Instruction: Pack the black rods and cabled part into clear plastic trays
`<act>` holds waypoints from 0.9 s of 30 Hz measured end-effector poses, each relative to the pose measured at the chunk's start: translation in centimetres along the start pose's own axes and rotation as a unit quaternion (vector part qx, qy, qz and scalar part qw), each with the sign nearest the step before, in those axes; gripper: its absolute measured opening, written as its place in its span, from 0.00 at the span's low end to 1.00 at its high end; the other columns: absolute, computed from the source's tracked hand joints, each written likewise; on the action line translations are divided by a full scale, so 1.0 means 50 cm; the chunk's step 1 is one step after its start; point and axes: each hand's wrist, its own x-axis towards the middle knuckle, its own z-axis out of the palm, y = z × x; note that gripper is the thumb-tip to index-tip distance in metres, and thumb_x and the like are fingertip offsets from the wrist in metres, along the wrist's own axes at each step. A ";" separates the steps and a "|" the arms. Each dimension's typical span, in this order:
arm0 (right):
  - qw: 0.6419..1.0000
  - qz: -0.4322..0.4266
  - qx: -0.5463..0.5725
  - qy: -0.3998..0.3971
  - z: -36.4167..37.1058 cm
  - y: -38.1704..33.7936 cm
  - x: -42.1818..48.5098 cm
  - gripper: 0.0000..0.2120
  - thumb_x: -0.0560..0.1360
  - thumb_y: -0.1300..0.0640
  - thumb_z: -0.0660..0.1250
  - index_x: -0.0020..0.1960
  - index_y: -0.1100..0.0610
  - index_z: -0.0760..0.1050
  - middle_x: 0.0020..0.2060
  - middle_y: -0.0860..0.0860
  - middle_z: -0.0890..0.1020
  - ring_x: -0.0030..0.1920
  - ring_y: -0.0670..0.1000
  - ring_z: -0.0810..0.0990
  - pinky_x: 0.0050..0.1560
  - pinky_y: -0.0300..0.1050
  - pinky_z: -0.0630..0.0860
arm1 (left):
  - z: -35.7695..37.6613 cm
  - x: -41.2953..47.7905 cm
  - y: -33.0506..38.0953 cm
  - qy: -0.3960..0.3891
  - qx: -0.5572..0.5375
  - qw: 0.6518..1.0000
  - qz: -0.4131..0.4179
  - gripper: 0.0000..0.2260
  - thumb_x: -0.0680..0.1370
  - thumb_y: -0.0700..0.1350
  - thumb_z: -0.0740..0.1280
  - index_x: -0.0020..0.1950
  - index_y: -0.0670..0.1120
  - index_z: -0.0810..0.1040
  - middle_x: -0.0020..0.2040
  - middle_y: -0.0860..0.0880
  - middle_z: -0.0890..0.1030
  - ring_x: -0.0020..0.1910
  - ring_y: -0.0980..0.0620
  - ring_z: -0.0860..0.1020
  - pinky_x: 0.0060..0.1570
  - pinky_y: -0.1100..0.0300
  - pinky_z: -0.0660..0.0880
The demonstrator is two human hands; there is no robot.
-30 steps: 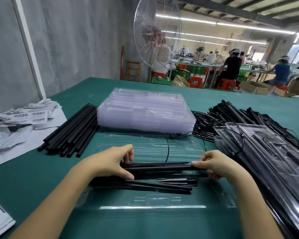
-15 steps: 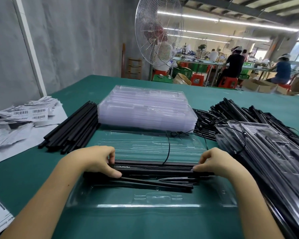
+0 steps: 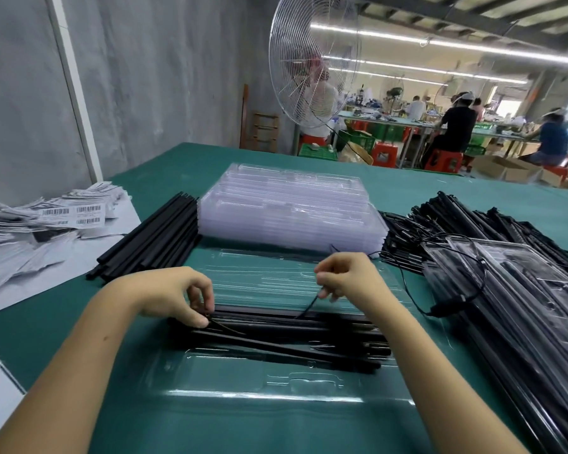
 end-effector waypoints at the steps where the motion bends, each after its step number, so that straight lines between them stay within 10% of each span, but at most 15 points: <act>1: 0.997 -0.001 0.077 0.004 -0.001 -0.010 0.003 0.07 0.74 0.70 0.65 0.41 0.61 0.78 0.31 0.57 0.79 0.26 0.48 0.80 0.29 0.37 0.77 | -0.001 0.000 -0.002 0.001 -0.004 1.000 0.007 0.08 0.71 0.47 0.75 0.45 0.54 0.78 0.43 0.55 0.78 0.38 0.58 0.75 0.43 0.64 0.72; 7: 0.949 -0.052 0.306 0.054 -0.017 -0.036 0.011 0.08 0.78 0.68 0.60 0.51 0.61 0.77 0.35 0.56 0.82 0.36 0.54 0.84 0.38 0.40 0.80 | -0.005 0.003 -0.012 0.010 -0.043 0.998 0.042 0.11 0.69 0.43 0.76 0.45 0.54 0.78 0.45 0.52 0.79 0.35 0.62 0.73 0.39 0.68 0.72; 16: 0.940 -0.040 0.338 0.032 -0.026 -0.039 -0.008 0.11 0.78 0.71 0.56 0.49 0.63 0.77 0.34 0.58 0.82 0.34 0.54 0.83 0.37 0.42 0.81 | -0.002 -0.001 -0.018 0.022 -0.083 0.995 0.047 0.07 0.71 0.43 0.75 0.44 0.53 0.79 0.41 0.52 0.78 0.35 0.60 0.74 0.40 0.68 0.71; 27: 1.000 -0.002 -0.001 -0.015 -0.122 -0.040 -0.014 0.06 0.77 0.65 0.63 0.47 0.60 0.78 0.37 0.54 0.85 0.34 0.50 0.83 0.39 0.42 0.79 | -0.007 -0.021 -0.003 0.076 -0.344 0.931 0.094 0.05 0.80 0.40 0.62 0.51 0.39 0.76 0.40 0.48 0.81 0.41 0.45 0.83 0.39 0.55 0.81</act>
